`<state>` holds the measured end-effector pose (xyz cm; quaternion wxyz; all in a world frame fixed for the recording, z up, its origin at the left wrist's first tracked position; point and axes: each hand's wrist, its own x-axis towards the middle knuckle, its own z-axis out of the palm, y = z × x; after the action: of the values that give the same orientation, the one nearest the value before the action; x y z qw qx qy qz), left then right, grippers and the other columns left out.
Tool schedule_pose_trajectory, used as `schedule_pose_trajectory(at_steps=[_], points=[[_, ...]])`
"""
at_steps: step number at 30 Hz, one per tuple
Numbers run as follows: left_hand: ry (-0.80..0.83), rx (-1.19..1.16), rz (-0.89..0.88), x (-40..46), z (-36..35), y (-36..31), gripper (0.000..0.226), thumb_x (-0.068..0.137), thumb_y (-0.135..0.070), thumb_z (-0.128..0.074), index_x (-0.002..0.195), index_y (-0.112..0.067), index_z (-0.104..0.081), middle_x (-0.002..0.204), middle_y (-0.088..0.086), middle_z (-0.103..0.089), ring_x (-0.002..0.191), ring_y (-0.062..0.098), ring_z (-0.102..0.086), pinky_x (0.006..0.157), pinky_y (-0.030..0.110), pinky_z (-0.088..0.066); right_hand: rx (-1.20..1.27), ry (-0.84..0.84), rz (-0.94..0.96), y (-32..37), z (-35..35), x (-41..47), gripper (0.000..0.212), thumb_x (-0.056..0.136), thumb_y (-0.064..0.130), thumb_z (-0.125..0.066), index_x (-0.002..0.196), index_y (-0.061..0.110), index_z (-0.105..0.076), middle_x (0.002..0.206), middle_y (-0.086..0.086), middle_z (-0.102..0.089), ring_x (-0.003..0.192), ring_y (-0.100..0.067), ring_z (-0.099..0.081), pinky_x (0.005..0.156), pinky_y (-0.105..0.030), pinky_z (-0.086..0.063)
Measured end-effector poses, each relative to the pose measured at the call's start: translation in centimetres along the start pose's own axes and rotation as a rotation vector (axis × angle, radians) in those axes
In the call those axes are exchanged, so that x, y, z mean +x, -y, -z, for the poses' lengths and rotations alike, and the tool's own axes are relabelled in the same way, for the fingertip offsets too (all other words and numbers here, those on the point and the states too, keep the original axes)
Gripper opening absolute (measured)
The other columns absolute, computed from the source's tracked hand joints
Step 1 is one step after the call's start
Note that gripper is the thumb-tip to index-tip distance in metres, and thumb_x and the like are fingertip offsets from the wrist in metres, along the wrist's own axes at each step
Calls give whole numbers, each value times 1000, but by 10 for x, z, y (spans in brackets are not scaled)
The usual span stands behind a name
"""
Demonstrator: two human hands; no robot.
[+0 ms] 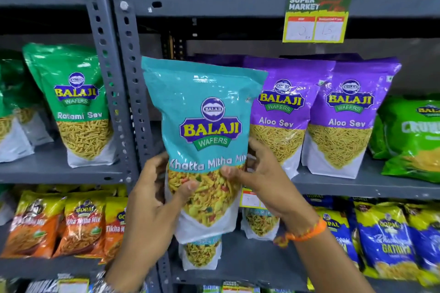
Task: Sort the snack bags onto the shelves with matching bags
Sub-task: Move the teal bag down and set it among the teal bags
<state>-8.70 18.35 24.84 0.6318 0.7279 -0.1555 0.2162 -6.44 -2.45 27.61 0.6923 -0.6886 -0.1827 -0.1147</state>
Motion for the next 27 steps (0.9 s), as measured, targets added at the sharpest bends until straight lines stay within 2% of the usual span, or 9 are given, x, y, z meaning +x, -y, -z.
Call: schedule_pose_trajectory(at_steps=[4,8,11,13,15,17,19,22,27], points=[[127,-102,128,-44,-5,15,58,64,-33,-91,112,-51,-62,112,-24,-74,100,-5,-71,77,16,-57,-62,-25,-73,-12,13,-62,54,75,6,-82,122,21,-60,116,3,-76,111,-12,-70,90,-31,-59],[204,-82,280,-92,-22,61,72,35,-60,-91,100,-66,-59,110,-28,-72,96,-5,-72,70,15,-55,-5,-38,-168,-52,32,-123,54,73,-5,-81,121,9,-61,116,-8,-76,110,-22,-72,90,-33,-59],[258,-81,390,-129,-44,106,72,40,-54,-91,104,-66,-58,113,-26,-72,94,-2,-73,71,19,-54,22,-84,-259,-95,49,-160,54,71,-4,-82,120,9,-63,117,-11,-76,111,-26,-71,92,-36,-59],[307,-80,440,-153,-64,129,72,44,-53,-92,107,-63,-58,116,-23,-72,99,3,-74,74,22,-54,-8,-134,-323,-129,62,-181,56,68,3,-87,119,12,-64,118,-11,-75,113,-31,-70,96,-46,-58],[368,-50,474,-169,-82,149,76,51,-50,-92,119,-46,-58,120,-14,-73,105,10,-74,79,25,-57,-28,-191,-381,-166,75,-195,60,62,10,-89,117,12,-64,116,-13,-75,114,-38,-68,98,-58,-54],[397,-7,485,-177,-100,171,71,63,-37,-88,125,-24,-56,121,-9,-74,107,15,-74,86,37,-61,-28,-229,-435,-201,90,-204,64,58,13,-90,116,9,-63,116,-16,-75,114,-40,-67,98,-63,-52],[414,32,483,-177,-116,191,61,71,-29,-85,123,-17,-57,120,-10,-75,107,15,-74,89,40,-61,-30,-248,-491,-227,103,-205,66,60,10,-89,119,5,-60,119,-19,-73,116,-39,-67,97,-55,-55],[453,121,459,-158,-139,215,53,73,-38,-83,118,-28,-57,116,-19,-74,108,8,-72,90,42,-59,-58,-251,-513,-245,122,-189,63,69,0,-86,124,2,-55,125,-19,-70,119,-32,-65,94,-39,-59],[488,142,477,-104,-177,226,51,83,-19,-79,125,-26,-50,123,-11,-65,117,20,-65,100,48,-55,-118,-243,-503,-251,149,-139,49,76,5,-83,118,12,-58,118,-10,-70,112,-25,-68,91,-40,-61]])
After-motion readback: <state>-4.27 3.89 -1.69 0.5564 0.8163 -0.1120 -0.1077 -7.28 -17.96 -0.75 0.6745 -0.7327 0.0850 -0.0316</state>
